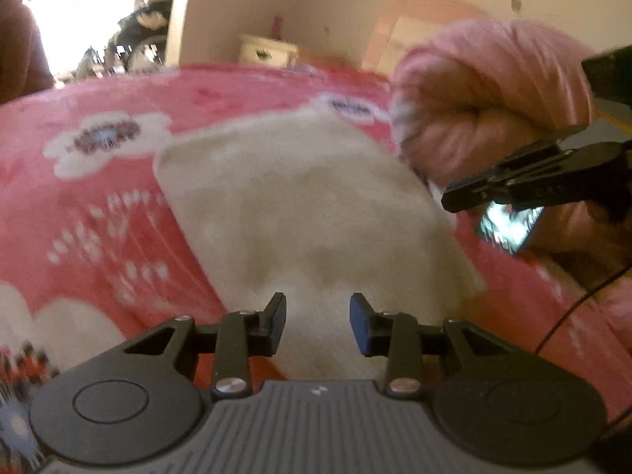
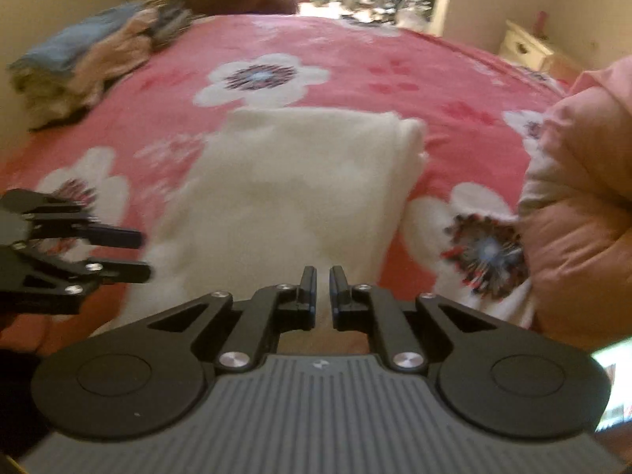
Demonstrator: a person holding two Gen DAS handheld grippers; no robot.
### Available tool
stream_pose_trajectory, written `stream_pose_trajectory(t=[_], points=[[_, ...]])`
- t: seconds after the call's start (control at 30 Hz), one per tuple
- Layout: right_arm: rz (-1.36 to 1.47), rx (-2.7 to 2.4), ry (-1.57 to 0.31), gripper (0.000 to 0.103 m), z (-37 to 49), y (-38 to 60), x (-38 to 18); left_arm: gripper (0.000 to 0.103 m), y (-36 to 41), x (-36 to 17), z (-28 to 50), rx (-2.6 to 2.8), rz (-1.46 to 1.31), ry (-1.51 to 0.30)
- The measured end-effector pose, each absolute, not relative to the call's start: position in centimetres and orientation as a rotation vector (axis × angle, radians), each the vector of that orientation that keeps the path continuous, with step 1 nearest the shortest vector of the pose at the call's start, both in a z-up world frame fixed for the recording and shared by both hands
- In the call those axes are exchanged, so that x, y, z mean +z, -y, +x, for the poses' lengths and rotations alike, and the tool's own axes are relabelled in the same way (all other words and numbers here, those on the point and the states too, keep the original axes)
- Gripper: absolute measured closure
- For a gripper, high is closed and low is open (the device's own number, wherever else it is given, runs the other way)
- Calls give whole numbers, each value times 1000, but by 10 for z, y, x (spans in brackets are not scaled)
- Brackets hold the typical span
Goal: Fold clothes
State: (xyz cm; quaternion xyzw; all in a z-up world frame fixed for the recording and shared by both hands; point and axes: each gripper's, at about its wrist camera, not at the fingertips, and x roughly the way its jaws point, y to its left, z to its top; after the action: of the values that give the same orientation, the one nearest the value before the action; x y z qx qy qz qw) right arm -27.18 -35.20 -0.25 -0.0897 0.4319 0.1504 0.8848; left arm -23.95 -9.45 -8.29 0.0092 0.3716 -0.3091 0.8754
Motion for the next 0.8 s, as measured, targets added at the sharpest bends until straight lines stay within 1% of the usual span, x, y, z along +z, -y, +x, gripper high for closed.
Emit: stream_pose_trajectory(t=[0.1,0.17,0.2,0.4,0.57,0.63,0.73,0.8], points=[[-200,292,-984,97,-278,347,-44,63,102,-96,-241,-620,28,-813],[-177,259,-1007,95,-274,350,-68,63,106,-102,-242,-603,32,-837],[-163,248,-1015,95,-273,351,-70,63,105,-100,-241,-599,26,-847],[-83,286,-1008,95,-293,353,-35,62,101,-97,-240,-538,-10,-914],[-149,304,-1042,96,-300,338,-78,60,106,-97,-239,-490,-26,-944],[-143,304,-1045,96,-298,338,-73,61,101,-89,-241,-482,-27,-926],[-102,312,-1003,96,-302,348,-41,61,84,-75,-241,-445,-59,-884],[-42,321,-936,93,-302,362,-19,59,74,-71,-231,-445,-117,-879]])
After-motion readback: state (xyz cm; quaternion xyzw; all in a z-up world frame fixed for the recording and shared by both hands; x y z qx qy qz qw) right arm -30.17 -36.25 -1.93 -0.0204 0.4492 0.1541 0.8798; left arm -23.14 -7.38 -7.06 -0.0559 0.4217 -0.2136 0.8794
